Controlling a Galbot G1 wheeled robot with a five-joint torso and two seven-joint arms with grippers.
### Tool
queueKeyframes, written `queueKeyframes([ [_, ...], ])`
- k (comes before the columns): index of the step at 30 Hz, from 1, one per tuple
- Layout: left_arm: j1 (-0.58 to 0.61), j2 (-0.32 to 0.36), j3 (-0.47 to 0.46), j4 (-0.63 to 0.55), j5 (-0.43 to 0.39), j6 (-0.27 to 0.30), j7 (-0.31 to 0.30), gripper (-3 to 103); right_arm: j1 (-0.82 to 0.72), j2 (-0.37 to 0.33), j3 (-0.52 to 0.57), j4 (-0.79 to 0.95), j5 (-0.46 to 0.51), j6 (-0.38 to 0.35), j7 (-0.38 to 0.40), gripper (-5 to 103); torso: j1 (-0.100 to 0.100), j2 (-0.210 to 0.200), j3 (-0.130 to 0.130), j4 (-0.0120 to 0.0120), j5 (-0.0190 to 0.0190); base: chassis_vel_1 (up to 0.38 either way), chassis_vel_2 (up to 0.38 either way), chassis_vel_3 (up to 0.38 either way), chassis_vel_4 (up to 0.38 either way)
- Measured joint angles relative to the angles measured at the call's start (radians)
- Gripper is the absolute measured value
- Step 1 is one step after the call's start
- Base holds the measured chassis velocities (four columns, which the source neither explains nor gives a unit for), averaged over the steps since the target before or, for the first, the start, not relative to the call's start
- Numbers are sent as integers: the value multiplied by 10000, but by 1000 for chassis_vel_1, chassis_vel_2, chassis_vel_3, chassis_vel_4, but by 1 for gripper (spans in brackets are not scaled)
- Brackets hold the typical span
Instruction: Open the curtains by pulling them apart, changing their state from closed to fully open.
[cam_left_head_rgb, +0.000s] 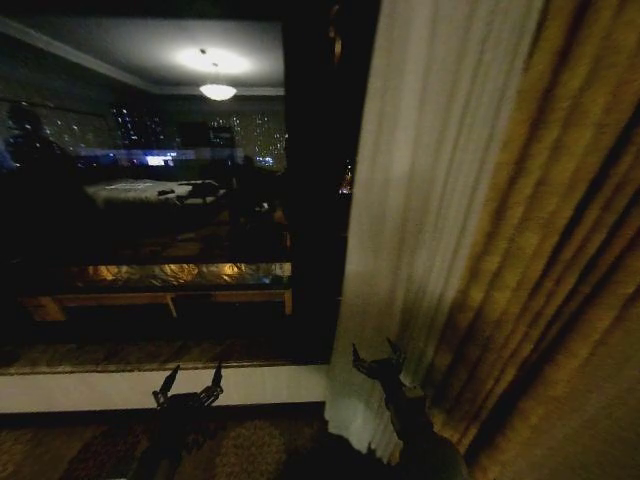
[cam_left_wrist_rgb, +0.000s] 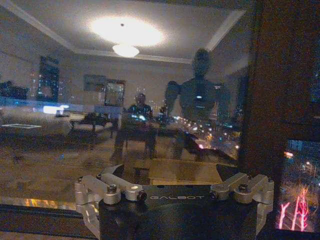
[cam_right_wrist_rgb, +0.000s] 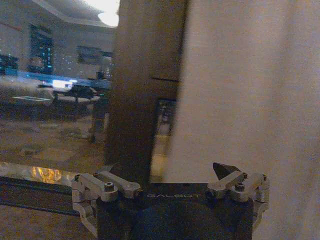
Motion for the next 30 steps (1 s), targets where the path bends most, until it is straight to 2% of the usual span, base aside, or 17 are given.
queueKeyframes([
  [30,111,6,-148,47,-194,-180,34,100,-46,68,-216,-48,-167,36,-1,100,1,0,0,0,0,350,354,-354,-352],
])
